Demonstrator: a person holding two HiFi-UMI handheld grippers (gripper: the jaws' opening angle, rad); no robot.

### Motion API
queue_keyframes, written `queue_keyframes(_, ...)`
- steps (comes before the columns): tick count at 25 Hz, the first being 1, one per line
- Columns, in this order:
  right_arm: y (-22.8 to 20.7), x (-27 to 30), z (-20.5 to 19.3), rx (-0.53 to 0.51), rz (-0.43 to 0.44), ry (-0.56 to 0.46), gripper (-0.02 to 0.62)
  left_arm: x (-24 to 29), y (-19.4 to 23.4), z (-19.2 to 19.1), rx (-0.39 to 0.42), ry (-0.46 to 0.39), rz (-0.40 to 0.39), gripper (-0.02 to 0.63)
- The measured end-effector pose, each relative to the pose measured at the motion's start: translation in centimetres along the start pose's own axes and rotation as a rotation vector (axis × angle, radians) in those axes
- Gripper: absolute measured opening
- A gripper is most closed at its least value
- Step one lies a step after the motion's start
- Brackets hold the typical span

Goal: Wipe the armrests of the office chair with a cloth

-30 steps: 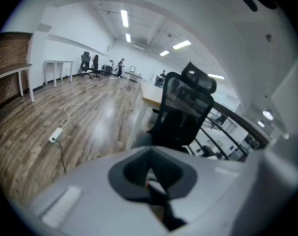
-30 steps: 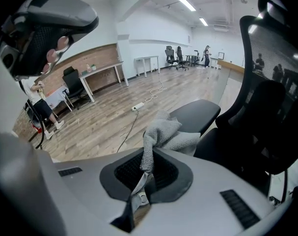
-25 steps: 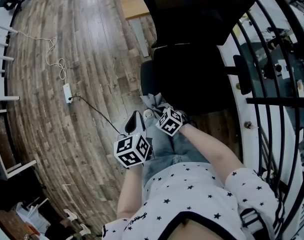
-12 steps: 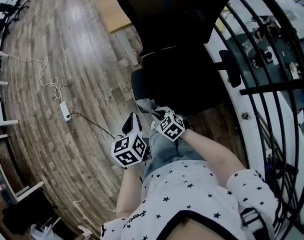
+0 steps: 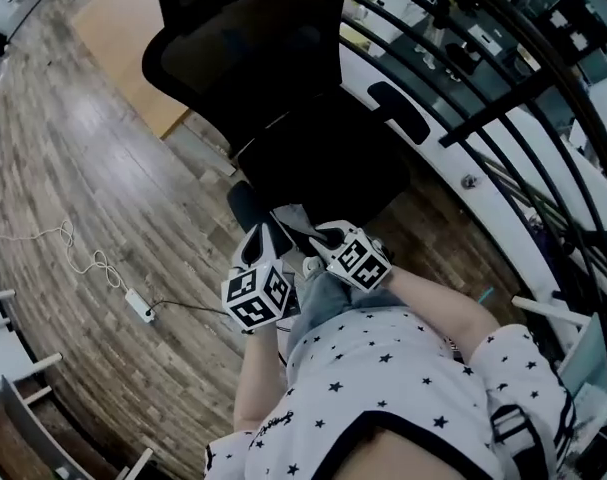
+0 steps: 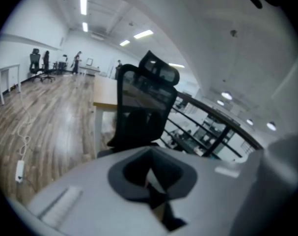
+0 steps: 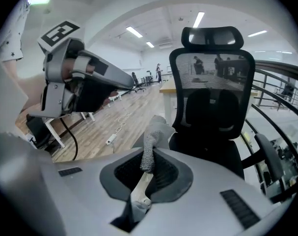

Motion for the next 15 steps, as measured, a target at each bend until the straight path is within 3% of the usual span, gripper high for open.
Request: queue_keyframes(15, -4.0, -6.8, 2.6, 0.161, -0.304, -0.146, 0.035, 5.0, -4.4, 2.9, 0.136, 0.071, -0.266, 0.005)
Point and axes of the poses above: the fingertips, and each gripper's own axes: x forward along the fingers, y to its left, z out of its top, the point moved 2 cm from there along -x, backward along the fingers, and after that the axes turned 2 degrees about z, right-handed, at the moved point
